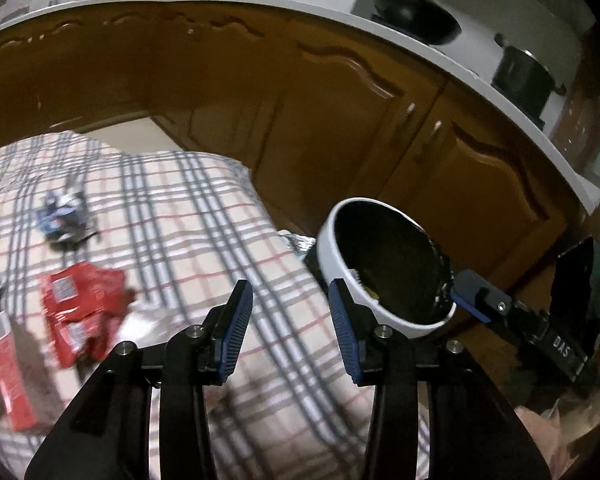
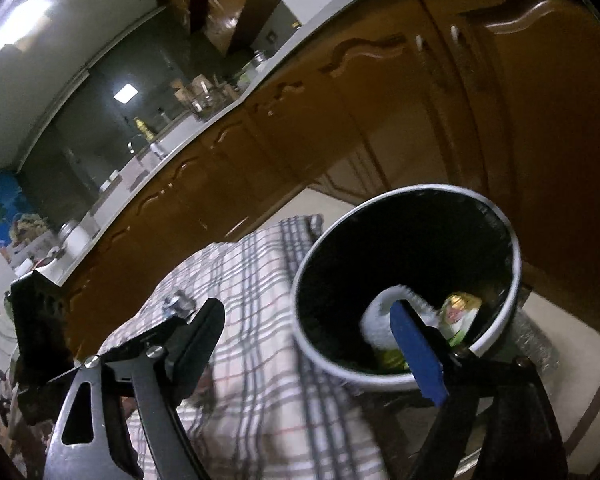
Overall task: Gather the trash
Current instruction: 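Move both open tools back toward the remaining trash on the table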
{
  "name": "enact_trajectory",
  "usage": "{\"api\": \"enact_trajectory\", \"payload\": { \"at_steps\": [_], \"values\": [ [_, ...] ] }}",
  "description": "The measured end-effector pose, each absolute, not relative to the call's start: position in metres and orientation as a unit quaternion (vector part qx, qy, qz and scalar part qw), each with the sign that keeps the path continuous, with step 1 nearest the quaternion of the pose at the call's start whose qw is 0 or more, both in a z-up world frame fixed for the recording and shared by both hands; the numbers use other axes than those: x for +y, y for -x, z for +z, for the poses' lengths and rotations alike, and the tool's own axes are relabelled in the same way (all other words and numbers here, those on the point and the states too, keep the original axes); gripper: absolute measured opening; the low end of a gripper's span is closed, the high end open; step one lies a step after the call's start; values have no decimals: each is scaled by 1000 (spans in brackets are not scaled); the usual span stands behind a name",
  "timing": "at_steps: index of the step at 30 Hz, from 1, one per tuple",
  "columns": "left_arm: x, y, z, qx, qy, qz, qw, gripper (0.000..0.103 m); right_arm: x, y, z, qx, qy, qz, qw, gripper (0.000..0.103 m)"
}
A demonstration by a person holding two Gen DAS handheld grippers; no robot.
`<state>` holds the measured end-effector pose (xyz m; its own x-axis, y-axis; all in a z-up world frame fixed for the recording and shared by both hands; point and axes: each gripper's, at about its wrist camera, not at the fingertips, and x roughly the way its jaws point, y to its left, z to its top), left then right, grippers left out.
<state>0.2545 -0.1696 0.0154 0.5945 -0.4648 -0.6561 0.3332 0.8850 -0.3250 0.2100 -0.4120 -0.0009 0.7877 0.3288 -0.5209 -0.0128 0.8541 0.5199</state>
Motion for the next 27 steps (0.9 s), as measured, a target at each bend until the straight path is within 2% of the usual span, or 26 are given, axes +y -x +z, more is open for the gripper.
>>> {"api": "enact_trajectory", "payload": {
  "at_steps": [27],
  "values": [
    [-20, -196, 15, 373, 101, -122, 914, 39, -295, -184, -1, 335, -202, 201, 898, 87]
  ]
}}
